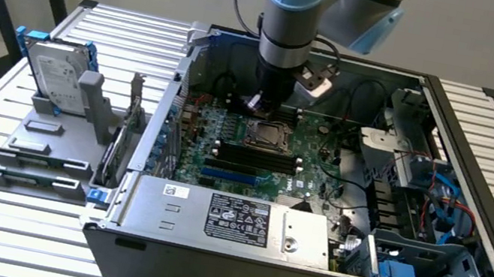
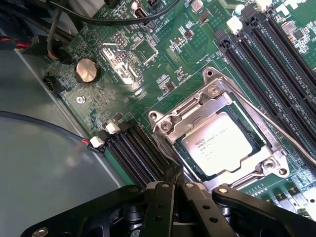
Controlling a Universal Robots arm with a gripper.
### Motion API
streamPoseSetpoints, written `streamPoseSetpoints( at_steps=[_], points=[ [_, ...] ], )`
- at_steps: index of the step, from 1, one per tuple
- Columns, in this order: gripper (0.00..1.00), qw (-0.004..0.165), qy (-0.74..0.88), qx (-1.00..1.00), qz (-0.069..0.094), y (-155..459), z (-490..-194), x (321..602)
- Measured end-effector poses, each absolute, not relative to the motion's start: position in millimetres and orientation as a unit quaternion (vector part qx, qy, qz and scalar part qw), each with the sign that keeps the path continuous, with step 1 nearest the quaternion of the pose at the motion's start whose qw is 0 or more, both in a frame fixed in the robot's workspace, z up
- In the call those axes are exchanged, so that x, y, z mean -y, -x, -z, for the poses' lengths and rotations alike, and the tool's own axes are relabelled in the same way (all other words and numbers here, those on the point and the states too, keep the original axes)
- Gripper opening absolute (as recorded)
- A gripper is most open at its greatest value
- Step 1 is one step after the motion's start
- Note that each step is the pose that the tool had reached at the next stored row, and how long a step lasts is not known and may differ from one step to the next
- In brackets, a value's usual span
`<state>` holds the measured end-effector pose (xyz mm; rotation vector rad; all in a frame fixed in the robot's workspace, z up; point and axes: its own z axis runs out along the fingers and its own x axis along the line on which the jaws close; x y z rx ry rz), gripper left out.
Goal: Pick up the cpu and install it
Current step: 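Install the first cpu locking lever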
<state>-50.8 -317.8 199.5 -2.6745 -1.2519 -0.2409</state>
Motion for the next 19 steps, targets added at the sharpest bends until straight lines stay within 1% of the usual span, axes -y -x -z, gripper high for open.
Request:
streamPoseSetpoints(
  at_steps=[9,19],
  points=[
    [0.11,0.095,0.899,0.421,0.070,51.0,-199.5,317.8],
    [0.11,0.095,0.899,0.422,0.069,49.4,-199.5,317.7]
  ],
)
